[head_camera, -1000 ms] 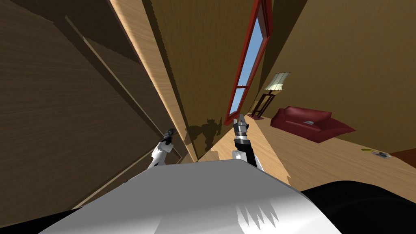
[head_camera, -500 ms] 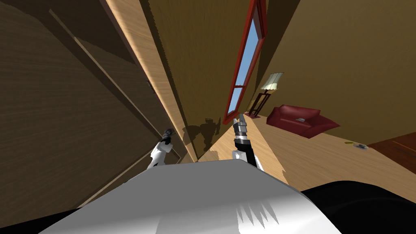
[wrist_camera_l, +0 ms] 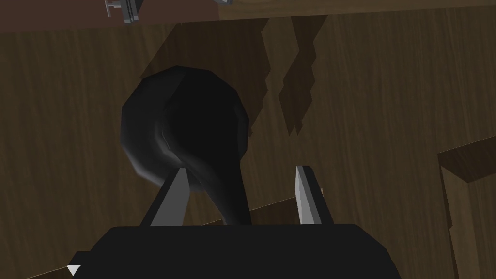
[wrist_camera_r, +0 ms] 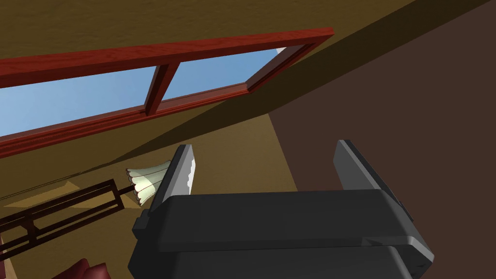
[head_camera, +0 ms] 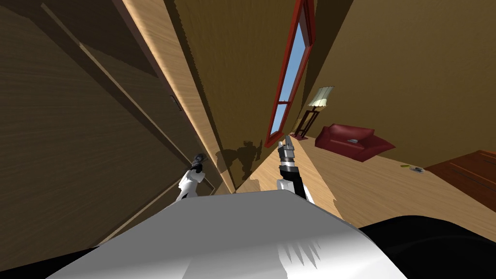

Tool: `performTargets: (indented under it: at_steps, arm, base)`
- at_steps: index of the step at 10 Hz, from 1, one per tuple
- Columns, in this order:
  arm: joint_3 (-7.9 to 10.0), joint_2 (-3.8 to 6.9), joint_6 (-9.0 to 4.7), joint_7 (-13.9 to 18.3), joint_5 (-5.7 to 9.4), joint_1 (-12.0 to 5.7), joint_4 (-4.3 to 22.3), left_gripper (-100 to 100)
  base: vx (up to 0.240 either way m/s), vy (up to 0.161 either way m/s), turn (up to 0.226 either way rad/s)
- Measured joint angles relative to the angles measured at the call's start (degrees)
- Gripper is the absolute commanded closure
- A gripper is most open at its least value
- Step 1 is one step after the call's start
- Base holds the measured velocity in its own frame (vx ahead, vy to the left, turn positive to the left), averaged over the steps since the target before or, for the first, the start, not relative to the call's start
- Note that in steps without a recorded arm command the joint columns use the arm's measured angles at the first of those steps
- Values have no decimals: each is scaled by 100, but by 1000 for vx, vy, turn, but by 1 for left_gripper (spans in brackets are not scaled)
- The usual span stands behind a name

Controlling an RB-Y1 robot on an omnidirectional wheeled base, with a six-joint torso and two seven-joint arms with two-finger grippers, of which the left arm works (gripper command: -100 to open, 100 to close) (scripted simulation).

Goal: Push the door open

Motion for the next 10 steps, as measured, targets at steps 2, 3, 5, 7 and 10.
performTargets:
  at_steps: [2, 3, 5, 7, 10]
  arm:
    - [77, -12, 157, 135, -144, -56, 7, 100]
    - [-124, 58, 221, 124, 57, 9, -37, 100]
    - [173, -23, 83, 137, -235, -83, 52, 100]
    - [-16, 16, 175, 131, -50, 7, -34, 100]
    - [54, 21, 137, 130, -108, -41, 24, 100]
  base:
    - [-7, 11, -32]
    - [3, -4, 12]
    - [-4, 6, -17]
    - [2, -3, 9]
    - [-7, 10, -28]
